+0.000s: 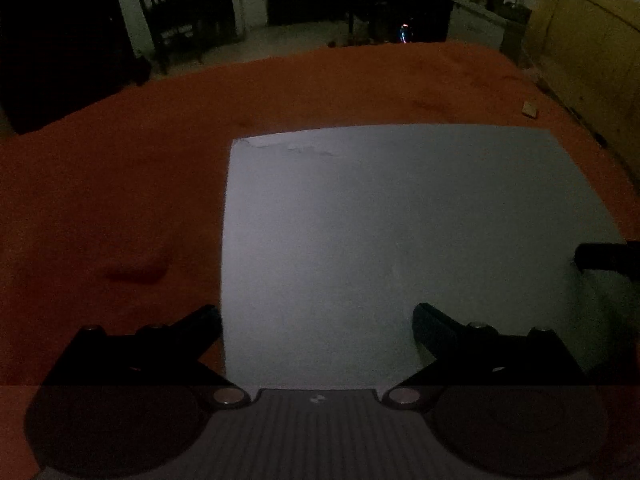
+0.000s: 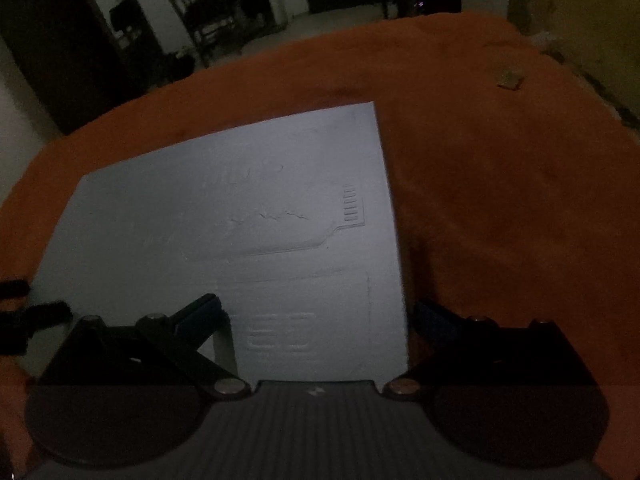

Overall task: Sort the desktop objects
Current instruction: 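Carry the lid over the box opening with both tools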

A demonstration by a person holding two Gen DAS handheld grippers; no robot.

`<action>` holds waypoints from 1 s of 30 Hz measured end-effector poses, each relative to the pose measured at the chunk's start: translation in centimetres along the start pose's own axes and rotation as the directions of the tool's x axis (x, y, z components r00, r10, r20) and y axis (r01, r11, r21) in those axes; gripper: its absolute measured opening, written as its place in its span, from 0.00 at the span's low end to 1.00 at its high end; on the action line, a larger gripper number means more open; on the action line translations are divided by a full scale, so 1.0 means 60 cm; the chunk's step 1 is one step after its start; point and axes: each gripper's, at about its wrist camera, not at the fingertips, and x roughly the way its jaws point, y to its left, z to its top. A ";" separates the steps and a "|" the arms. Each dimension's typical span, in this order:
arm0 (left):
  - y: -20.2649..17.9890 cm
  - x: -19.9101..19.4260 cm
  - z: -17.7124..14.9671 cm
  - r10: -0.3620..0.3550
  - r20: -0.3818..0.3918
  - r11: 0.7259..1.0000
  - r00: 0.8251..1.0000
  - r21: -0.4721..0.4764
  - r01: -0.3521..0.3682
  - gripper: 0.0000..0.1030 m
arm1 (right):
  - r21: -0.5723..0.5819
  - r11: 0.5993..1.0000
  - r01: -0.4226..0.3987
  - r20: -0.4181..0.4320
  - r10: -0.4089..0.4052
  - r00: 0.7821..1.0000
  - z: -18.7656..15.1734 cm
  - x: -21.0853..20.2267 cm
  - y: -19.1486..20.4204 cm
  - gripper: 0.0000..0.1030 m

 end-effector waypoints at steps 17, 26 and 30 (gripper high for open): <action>0.035 0.006 -0.012 0.051 0.095 0.996 0.994 -0.071 -0.044 1.00 | 0.056 0.997 -0.047 0.028 0.046 0.999 -0.034 -0.038 -0.013 1.00; 0.101 0.031 -0.035 -0.099 0.076 0.947 0.992 -0.299 0.118 1.00 | 0.067 0.997 -0.034 0.040 0.031 0.999 -0.040 -0.049 -0.017 1.00; 0.100 0.051 -0.031 -0.080 0.072 0.949 0.994 -0.299 0.098 1.00 | 0.062 0.998 -0.025 0.041 0.023 0.999 -0.039 -0.050 -0.016 1.00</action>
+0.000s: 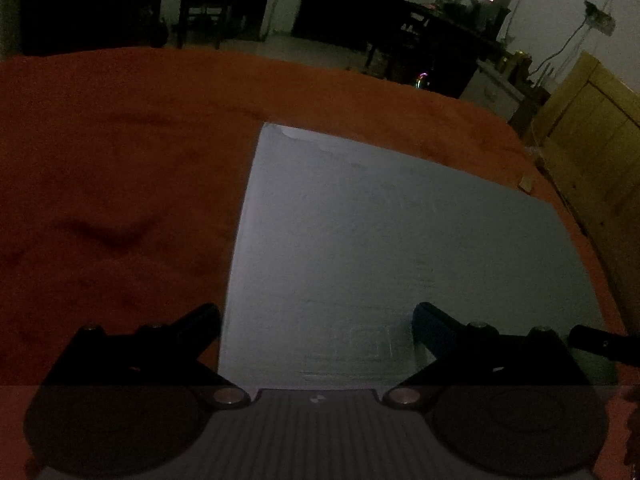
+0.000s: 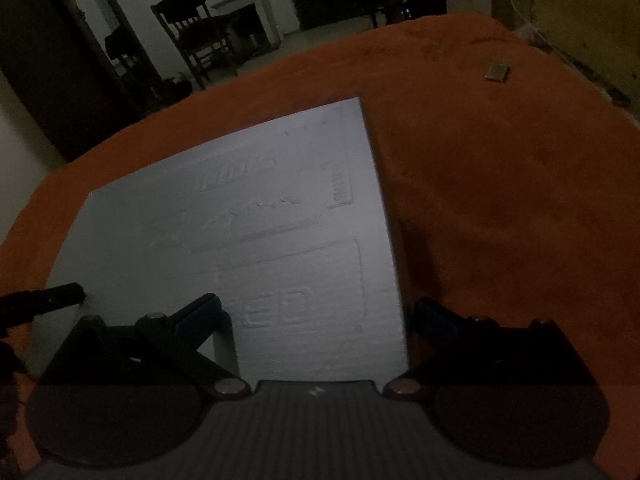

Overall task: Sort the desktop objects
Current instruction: 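Carry the lid over the box opening with both tools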

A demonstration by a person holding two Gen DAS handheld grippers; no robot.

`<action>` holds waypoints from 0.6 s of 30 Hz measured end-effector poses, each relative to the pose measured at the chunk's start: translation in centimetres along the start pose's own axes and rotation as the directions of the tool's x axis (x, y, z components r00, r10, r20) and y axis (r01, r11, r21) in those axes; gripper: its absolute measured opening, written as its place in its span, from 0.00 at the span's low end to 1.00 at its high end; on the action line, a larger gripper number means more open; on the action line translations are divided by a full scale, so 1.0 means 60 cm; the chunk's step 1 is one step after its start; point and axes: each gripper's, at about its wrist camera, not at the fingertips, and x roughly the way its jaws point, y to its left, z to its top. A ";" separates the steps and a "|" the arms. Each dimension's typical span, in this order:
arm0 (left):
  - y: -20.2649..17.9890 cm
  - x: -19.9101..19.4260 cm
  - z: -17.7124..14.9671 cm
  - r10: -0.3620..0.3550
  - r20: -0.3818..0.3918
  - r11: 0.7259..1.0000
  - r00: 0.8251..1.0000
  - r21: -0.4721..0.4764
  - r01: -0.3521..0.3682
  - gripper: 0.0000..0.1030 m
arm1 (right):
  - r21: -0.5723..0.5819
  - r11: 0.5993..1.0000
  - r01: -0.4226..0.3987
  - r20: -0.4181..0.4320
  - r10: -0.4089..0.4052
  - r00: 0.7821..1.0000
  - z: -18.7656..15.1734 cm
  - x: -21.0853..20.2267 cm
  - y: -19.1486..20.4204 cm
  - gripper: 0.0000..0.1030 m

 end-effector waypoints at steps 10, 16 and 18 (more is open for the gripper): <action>-0.056 -0.006 0.016 0.119 0.002 0.993 0.993 0.006 -0.119 1.00 | -0.014 0.999 0.051 0.038 -0.050 0.998 -0.012 -0.009 0.015 1.00; -0.073 -0.021 0.005 0.166 0.024 0.985 0.986 0.036 -0.166 1.00 | 0.049 0.999 0.002 0.018 -0.003 1.000 -0.012 -0.007 -0.014 1.00; -0.077 -0.021 0.005 0.175 0.031 0.984 0.984 0.032 -0.176 1.00 | 0.077 0.997 -0.015 0.013 0.014 1.000 -0.014 -0.006 -0.022 1.00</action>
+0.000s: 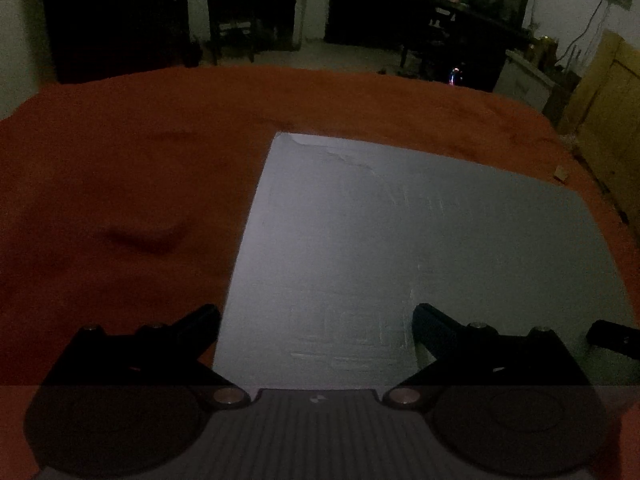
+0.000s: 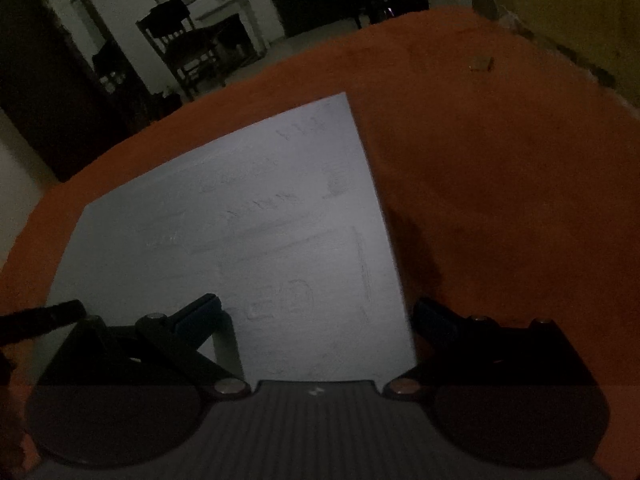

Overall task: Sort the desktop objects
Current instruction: 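Carry the lid over the box opening with both tools, then lower the lid onto the box and open both tools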

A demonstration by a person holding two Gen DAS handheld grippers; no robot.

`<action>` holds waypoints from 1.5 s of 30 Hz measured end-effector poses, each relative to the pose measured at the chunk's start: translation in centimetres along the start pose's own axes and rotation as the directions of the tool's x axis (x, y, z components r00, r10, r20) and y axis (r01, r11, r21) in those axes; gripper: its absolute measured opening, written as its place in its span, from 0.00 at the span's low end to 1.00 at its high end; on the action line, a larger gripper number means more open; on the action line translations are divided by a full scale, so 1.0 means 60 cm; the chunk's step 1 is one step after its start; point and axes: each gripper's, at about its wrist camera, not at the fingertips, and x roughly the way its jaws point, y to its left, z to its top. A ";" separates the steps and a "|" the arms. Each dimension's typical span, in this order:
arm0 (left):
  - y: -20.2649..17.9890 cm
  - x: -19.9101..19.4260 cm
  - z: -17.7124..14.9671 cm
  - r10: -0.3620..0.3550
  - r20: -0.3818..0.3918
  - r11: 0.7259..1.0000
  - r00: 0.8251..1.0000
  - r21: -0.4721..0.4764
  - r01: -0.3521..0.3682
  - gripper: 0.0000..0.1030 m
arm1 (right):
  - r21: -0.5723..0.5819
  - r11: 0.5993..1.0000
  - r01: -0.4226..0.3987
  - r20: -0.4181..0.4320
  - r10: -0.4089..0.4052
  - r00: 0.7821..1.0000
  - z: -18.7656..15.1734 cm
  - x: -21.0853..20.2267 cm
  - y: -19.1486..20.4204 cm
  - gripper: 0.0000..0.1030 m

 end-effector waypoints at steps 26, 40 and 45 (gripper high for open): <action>0.029 -0.165 0.175 -0.137 0.091 0.985 0.986 -0.098 0.145 1.00 | -0.153 0.988 0.013 -0.039 -0.020 0.999 0.190 -0.131 0.117 1.00; -0.042 -0.200 0.189 0.015 -0.128 0.991 0.992 0.134 0.003 1.00 | -0.096 0.995 -0.006 -0.077 -0.002 0.997 0.156 -0.174 0.178 1.00; -0.048 -0.216 0.122 -0.002 -0.145 0.989 0.989 0.145 0.023 1.00 | -0.089 0.996 -0.010 -0.074 0.004 0.997 0.132 -0.187 0.195 1.00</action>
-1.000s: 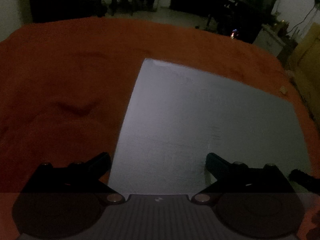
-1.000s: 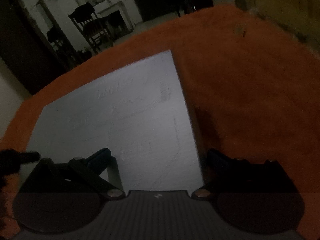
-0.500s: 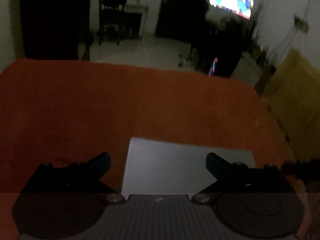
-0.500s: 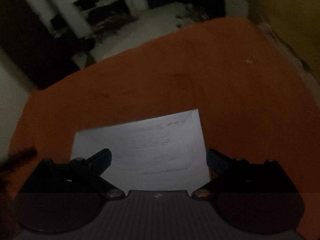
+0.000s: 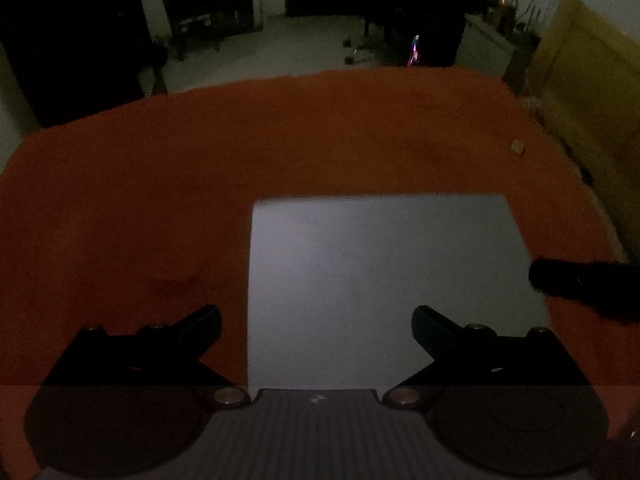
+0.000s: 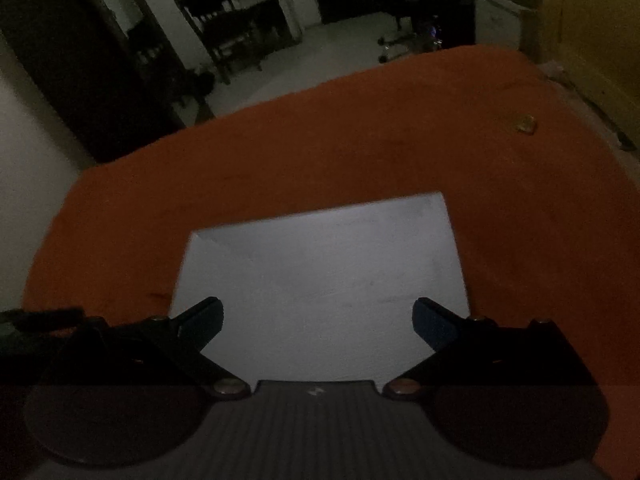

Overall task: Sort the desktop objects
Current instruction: 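Lower the lid onto the box and open both tools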

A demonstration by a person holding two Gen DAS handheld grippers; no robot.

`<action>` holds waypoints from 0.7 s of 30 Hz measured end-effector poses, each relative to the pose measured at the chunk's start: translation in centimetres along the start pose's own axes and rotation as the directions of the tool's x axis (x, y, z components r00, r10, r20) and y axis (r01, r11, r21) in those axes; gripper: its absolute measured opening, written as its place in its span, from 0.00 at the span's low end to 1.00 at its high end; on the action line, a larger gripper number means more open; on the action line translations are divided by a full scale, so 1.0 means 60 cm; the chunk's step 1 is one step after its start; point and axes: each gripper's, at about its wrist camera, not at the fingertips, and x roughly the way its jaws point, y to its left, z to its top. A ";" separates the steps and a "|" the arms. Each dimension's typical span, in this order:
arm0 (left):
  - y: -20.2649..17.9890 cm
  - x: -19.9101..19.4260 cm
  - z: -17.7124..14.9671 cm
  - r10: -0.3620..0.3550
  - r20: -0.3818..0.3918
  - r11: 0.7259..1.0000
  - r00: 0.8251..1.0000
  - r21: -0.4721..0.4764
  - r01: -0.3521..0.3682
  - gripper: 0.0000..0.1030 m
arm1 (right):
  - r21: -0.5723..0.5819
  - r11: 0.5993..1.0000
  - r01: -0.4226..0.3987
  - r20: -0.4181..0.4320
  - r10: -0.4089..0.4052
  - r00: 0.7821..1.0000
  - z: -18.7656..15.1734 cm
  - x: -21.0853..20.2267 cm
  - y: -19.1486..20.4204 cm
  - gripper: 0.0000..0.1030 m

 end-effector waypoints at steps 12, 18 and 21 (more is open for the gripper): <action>-0.023 -0.005 -0.090 0.026 -0.010 0.999 1.000 0.022 -0.026 1.00 | 0.015 0.997 0.072 -0.045 -0.071 0.996 -0.091 -0.025 -0.017 1.00; -0.019 -0.005 -0.106 -0.023 -0.004 1.000 1.000 -0.010 0.023 1.00 | -0.114 0.983 0.147 -0.025 -0.151 0.988 -0.103 -0.025 0.003 1.00; -0.015 0.011 -0.116 -0.009 -0.001 1.000 1.000 0.004 0.009 1.00 | -0.129 0.981 0.147 -0.051 -0.154 0.987 -0.109 -0.012 0.000 1.00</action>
